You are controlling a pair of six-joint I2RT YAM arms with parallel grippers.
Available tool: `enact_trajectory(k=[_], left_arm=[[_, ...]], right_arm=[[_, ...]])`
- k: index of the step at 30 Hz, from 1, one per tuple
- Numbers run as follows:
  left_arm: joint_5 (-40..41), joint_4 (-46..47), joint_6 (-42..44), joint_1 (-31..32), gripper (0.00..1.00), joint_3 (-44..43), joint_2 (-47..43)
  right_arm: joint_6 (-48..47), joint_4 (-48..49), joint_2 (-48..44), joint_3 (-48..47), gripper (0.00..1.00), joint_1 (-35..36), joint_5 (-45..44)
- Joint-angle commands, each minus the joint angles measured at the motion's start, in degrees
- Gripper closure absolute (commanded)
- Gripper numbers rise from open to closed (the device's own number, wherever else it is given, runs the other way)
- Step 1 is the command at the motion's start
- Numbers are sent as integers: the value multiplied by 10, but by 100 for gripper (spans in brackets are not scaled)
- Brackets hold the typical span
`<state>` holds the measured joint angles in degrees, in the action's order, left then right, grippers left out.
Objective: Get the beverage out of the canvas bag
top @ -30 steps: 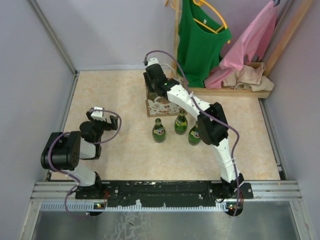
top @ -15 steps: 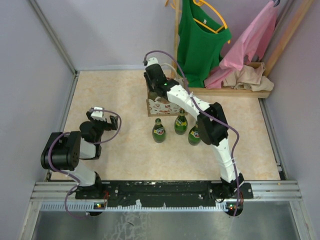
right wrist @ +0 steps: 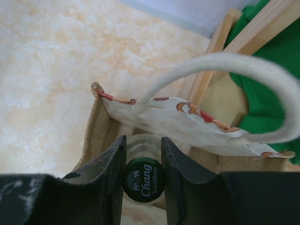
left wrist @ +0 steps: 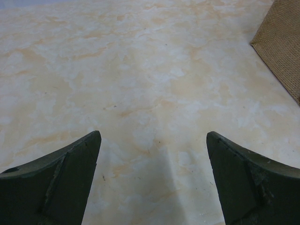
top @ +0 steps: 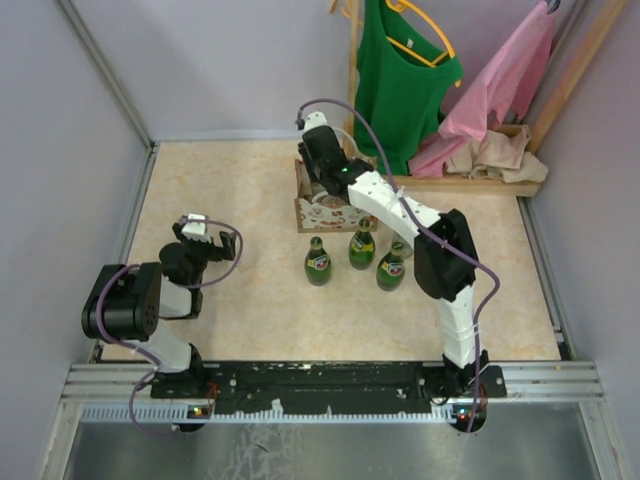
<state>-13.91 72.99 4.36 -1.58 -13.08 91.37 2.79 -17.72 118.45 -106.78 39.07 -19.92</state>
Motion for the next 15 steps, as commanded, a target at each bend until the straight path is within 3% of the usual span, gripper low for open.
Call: enact_trajectory(k=[1,15], left_arm=[[2,5,3,3,0,-8,0],[1,5,3,4,0,-8,0]], right_arm=[[-20,148,-135,3,100,0,-20],[-99,221,-323,101,100,79,-69]])
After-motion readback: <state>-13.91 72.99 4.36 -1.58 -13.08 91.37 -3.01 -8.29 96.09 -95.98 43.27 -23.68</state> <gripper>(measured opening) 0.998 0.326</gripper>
